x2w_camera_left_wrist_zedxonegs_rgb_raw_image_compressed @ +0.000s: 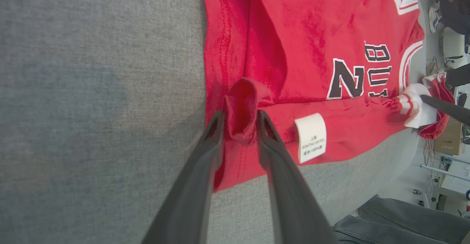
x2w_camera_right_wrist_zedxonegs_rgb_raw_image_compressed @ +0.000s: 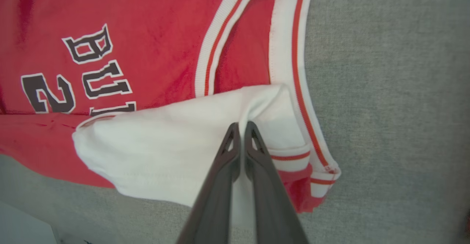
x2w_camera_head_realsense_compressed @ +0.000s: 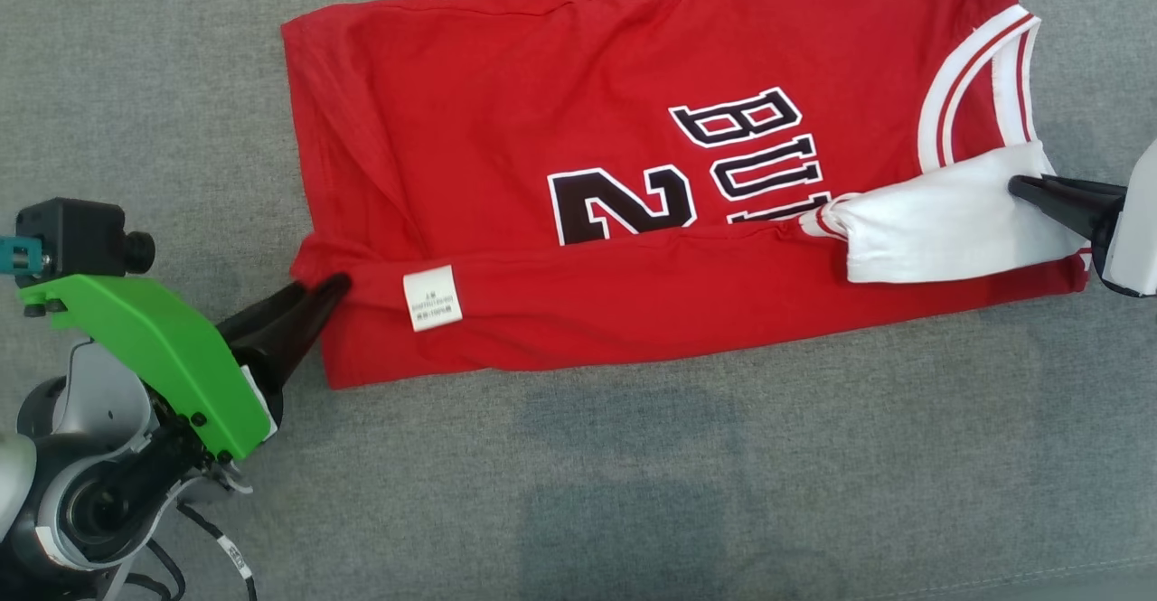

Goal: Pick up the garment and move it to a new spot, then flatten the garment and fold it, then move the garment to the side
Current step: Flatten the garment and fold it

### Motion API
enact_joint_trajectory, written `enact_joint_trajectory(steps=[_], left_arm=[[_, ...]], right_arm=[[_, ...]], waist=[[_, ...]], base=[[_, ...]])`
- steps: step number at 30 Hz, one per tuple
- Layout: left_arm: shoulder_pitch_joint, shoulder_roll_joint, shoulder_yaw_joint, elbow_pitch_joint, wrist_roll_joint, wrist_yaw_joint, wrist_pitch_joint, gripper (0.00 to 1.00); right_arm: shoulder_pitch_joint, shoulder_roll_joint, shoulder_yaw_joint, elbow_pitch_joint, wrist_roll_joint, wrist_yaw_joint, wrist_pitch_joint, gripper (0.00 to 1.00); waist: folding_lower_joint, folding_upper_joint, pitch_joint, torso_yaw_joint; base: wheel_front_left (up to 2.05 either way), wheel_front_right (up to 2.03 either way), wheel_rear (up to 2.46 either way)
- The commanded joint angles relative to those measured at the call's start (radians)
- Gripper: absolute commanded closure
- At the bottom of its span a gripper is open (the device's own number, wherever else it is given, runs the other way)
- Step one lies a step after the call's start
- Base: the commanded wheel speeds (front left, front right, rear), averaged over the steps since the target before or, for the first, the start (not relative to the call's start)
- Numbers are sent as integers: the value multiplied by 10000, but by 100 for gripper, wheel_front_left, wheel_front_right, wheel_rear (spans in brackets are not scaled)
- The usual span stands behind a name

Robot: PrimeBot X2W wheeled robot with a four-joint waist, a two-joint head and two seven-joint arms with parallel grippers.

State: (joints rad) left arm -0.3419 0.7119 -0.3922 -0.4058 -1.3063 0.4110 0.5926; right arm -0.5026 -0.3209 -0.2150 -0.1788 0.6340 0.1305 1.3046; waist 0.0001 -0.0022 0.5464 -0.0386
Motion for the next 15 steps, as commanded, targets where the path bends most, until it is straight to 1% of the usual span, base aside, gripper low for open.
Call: enact_joint_trajectory(steps=[1,3,6,7,8,10,12,15], left_arm=[[-223,-38,59,54,71,-70,-92,0],[-283,-169,204,119,4,-124,-252,0],[-185,-210,408,291,132,-217,-612,0],[-69,-193,459,344,213,-260,-737,0],[97,-196,498,369,246,-322,-872,0],[469,-331,536,308,199,-452,-1156,0],[907,-330,588,235,356,-584,-1527,0],[1661,-332,649,75,747,-758,-2322,0]], right_arm=[[-80,46,-2,-59,-96,3,-169,0],[-149,-31,15,-52,-228,3,-701,0],[-81,-21,94,35,-662,3,-1799,0],[-82,-72,31,28,-836,3,-2320,0],[-103,22,-202,135,-1043,-3,-2830,0],[25,156,-240,208,-1338,5,-3627,0],[358,143,-309,132,-1497,2,-4157,0],[1069,-113,-55,-206,-1542,3,-4668,0]], waist=[[-1,22,-7,-37],[-1,22,-89,-78],[-1,22,-385,-144],[-1,22,-504,-162],[-1,22,-629,-176],[-1,22,-890,-184],[-1,22,-1157,-167],[-1,22,-1486,-155]], base=[[0,0,0],[0,0,0],[0,0,0],[0,0,0],[0,0,0],[0,0,0],[0,0,0],[0,0,0]])
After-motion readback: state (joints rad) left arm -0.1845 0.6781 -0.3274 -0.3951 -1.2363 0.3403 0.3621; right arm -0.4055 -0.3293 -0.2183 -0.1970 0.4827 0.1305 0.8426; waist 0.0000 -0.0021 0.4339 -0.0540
